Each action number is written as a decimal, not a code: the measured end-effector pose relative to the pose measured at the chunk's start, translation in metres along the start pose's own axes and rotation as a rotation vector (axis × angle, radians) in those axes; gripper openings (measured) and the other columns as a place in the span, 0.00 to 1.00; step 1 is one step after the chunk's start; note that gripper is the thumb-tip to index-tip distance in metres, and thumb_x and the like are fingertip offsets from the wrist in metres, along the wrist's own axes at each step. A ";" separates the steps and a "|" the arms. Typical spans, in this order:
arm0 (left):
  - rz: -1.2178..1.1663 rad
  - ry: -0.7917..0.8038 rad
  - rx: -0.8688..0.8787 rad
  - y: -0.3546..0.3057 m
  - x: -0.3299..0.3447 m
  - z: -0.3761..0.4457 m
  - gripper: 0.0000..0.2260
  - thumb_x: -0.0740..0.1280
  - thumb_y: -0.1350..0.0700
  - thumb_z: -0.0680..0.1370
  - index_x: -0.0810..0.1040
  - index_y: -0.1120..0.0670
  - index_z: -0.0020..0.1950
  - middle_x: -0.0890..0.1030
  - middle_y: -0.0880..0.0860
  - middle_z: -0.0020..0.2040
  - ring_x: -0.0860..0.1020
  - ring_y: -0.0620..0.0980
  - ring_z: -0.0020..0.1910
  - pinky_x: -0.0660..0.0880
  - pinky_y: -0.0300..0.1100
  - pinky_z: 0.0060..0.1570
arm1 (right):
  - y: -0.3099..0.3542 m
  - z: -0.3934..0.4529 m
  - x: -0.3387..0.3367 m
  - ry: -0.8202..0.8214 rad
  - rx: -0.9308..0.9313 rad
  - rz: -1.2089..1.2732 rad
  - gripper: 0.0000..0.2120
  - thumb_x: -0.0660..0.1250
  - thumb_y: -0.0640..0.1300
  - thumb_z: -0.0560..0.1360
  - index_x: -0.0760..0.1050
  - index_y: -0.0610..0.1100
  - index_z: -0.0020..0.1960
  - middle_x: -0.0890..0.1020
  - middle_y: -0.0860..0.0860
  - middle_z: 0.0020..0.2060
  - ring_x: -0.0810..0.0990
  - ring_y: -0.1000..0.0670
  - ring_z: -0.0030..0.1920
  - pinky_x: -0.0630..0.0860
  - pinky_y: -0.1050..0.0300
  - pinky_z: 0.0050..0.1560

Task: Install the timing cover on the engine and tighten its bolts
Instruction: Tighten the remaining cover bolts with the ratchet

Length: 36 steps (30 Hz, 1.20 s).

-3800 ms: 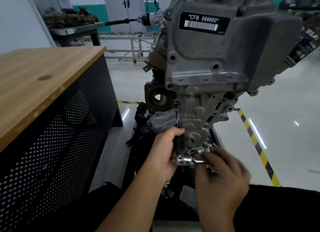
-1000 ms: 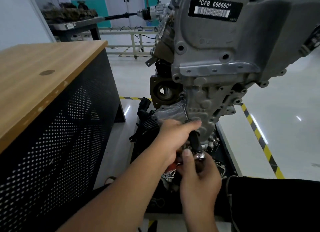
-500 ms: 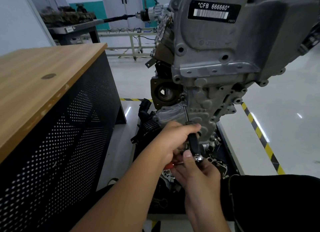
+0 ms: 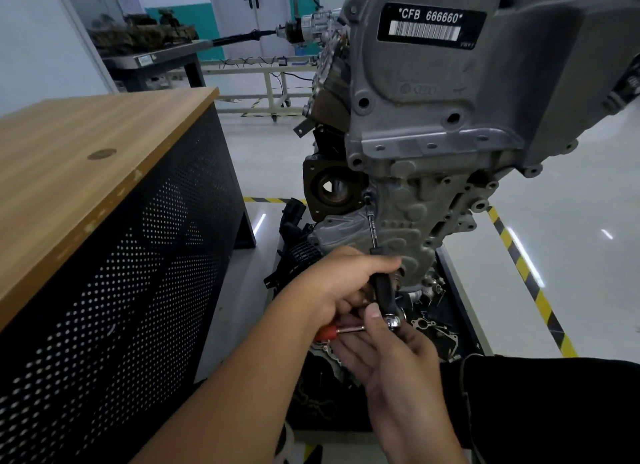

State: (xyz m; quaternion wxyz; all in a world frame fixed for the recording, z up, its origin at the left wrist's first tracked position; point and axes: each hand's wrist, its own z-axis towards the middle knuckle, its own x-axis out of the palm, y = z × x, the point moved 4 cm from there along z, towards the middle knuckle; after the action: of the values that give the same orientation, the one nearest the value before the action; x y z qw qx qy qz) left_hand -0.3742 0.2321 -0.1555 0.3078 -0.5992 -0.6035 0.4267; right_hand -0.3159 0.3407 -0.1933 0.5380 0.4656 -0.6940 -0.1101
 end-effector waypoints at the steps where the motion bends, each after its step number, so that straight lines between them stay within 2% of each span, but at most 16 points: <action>1: 0.008 0.018 0.006 0.000 -0.004 0.000 0.14 0.73 0.44 0.76 0.82 0.54 0.40 0.73 0.49 0.26 0.61 0.42 0.19 0.54 0.32 0.20 | 0.000 0.000 0.002 0.032 0.041 0.042 0.12 0.71 0.44 0.76 0.85 0.35 0.49 0.87 0.36 0.48 0.88 0.37 0.50 0.86 0.49 0.45; 4: -0.001 -0.032 0.035 0.001 -0.007 0.001 0.14 0.75 0.45 0.75 0.80 0.56 0.45 0.67 0.46 0.23 0.59 0.43 0.20 0.53 0.34 0.21 | 0.000 -0.002 0.000 -0.012 -0.066 -0.097 0.06 0.72 0.42 0.78 0.85 0.39 0.47 0.88 0.42 0.43 0.88 0.41 0.46 0.85 0.53 0.43; 6: -0.005 -0.089 0.051 0.002 -0.005 0.000 0.16 0.76 0.44 0.74 0.78 0.55 0.47 0.67 0.44 0.22 0.60 0.42 0.18 0.56 0.34 0.21 | 0.007 -0.001 -0.011 -0.208 -0.386 -0.651 0.04 0.73 0.44 0.77 0.83 0.47 0.43 0.86 0.53 0.33 0.85 0.52 0.36 0.78 0.65 0.37; 7: 0.004 -0.106 0.063 0.002 -0.003 0.000 0.16 0.76 0.44 0.74 0.77 0.55 0.46 0.68 0.42 0.20 0.62 0.40 0.17 0.57 0.34 0.22 | 0.012 -0.003 -0.013 -0.307 -0.551 -0.923 0.04 0.74 0.47 0.76 0.82 0.50 0.43 0.83 0.54 0.30 0.82 0.54 0.33 0.73 0.66 0.33; 9: 0.020 -0.123 0.088 0.001 0.001 0.000 0.16 0.76 0.43 0.73 0.78 0.54 0.43 0.70 0.41 0.19 0.66 0.38 0.16 0.60 0.36 0.25 | 0.020 -0.008 -0.014 -0.415 -0.698 -1.124 0.04 0.75 0.52 0.73 0.82 0.53 0.45 0.80 0.54 0.27 0.80 0.56 0.32 0.68 0.65 0.31; 12: 0.022 -0.142 0.114 -0.002 0.004 0.003 0.15 0.77 0.44 0.72 0.79 0.53 0.37 0.71 0.41 0.21 0.67 0.39 0.17 0.62 0.35 0.24 | 0.020 -0.004 -0.019 -0.369 -0.608 -0.869 0.09 0.74 0.54 0.74 0.81 0.50 0.40 0.83 0.58 0.30 0.82 0.60 0.33 0.71 0.70 0.33; 14: 0.000 -0.096 0.089 -0.003 0.002 0.005 0.16 0.77 0.45 0.73 0.78 0.51 0.31 0.70 0.43 0.21 0.64 0.40 0.17 0.58 0.31 0.20 | 0.013 0.000 -0.014 -0.228 -0.401 -0.466 0.10 0.72 0.50 0.77 0.84 0.44 0.45 0.87 0.52 0.36 0.87 0.53 0.39 0.82 0.59 0.41; 16: -0.086 0.013 0.048 -0.002 0.000 0.007 0.12 0.75 0.48 0.76 0.80 0.52 0.35 0.70 0.45 0.23 0.61 0.41 0.19 0.54 0.31 0.19 | 0.006 0.000 -0.003 -0.045 -0.120 -0.025 0.14 0.71 0.47 0.78 0.84 0.35 0.50 0.88 0.39 0.45 0.88 0.41 0.48 0.86 0.51 0.44; 19: -0.091 0.050 0.022 -0.002 -0.006 0.007 0.10 0.73 0.51 0.78 0.78 0.55 0.43 0.72 0.45 0.23 0.61 0.40 0.19 0.53 0.32 0.18 | 0.003 0.000 0.005 0.071 0.071 0.166 0.15 0.69 0.46 0.77 0.85 0.34 0.51 0.86 0.34 0.51 0.87 0.37 0.53 0.85 0.45 0.50; 21: -0.084 0.037 0.027 -0.002 -0.007 0.008 0.10 0.73 0.51 0.77 0.76 0.56 0.45 0.72 0.45 0.23 0.60 0.40 0.19 0.53 0.32 0.19 | 0.001 0.003 -0.003 -0.035 -0.092 -0.133 0.09 0.71 0.44 0.79 0.85 0.37 0.49 0.88 0.40 0.44 0.87 0.38 0.48 0.85 0.45 0.50; 24: -0.095 -0.028 0.045 0.000 -0.004 0.009 0.11 0.75 0.51 0.76 0.76 0.54 0.42 0.70 0.44 0.23 0.59 0.41 0.19 0.52 0.32 0.20 | 0.015 0.001 -0.015 -0.302 -0.603 -1.044 0.02 0.73 0.47 0.76 0.82 0.49 0.47 0.84 0.52 0.34 0.83 0.46 0.40 0.74 0.55 0.40; 26: -0.108 -0.047 0.059 0.000 -0.001 0.010 0.11 0.76 0.50 0.75 0.78 0.53 0.39 0.70 0.45 0.23 0.59 0.41 0.19 0.53 0.33 0.20 | 0.024 -0.002 -0.017 -0.364 -0.723 -1.182 0.04 0.74 0.51 0.74 0.81 0.53 0.45 0.81 0.54 0.32 0.80 0.51 0.37 0.69 0.58 0.36; 29: -0.080 -0.083 0.057 -0.002 0.000 0.011 0.11 0.77 0.49 0.71 0.79 0.53 0.40 0.71 0.46 0.25 0.61 0.41 0.19 0.56 0.31 0.20 | 0.021 0.003 -0.020 -0.290 -0.498 -0.765 0.11 0.72 0.53 0.75 0.83 0.48 0.39 0.85 0.54 0.32 0.84 0.54 0.35 0.76 0.60 0.38; 31: -0.058 -0.088 0.026 -0.002 -0.003 0.013 0.14 0.78 0.49 0.70 0.76 0.54 0.45 0.71 0.47 0.27 0.62 0.41 0.19 0.56 0.32 0.19 | 0.009 0.004 -0.008 -0.094 -0.196 -0.235 0.09 0.72 0.48 0.78 0.85 0.43 0.45 0.88 0.45 0.41 0.88 0.46 0.44 0.84 0.52 0.45; 33: -0.071 -0.004 0.009 -0.004 -0.005 0.013 0.12 0.76 0.52 0.75 0.76 0.56 0.46 0.71 0.46 0.24 0.60 0.41 0.19 0.53 0.32 0.19 | 0.001 0.001 0.005 0.051 0.058 0.123 0.15 0.70 0.47 0.76 0.84 0.36 0.54 0.87 0.35 0.50 0.87 0.39 0.52 0.86 0.47 0.50; 36: -0.093 0.101 -0.015 -0.008 -0.006 0.011 0.11 0.72 0.54 0.78 0.77 0.58 0.56 0.68 0.45 0.23 0.59 0.40 0.19 0.51 0.32 0.19 | 0.000 0.002 0.005 0.063 0.070 0.168 0.17 0.69 0.47 0.78 0.83 0.33 0.55 0.86 0.35 0.50 0.87 0.38 0.53 0.85 0.48 0.51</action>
State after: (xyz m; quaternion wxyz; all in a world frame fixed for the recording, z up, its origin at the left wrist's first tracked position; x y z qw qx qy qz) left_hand -0.3864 0.2247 -0.1526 0.3529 -0.5933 -0.6176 0.3768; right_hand -0.3175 0.3360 -0.1907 0.5503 0.4275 -0.7168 -0.0256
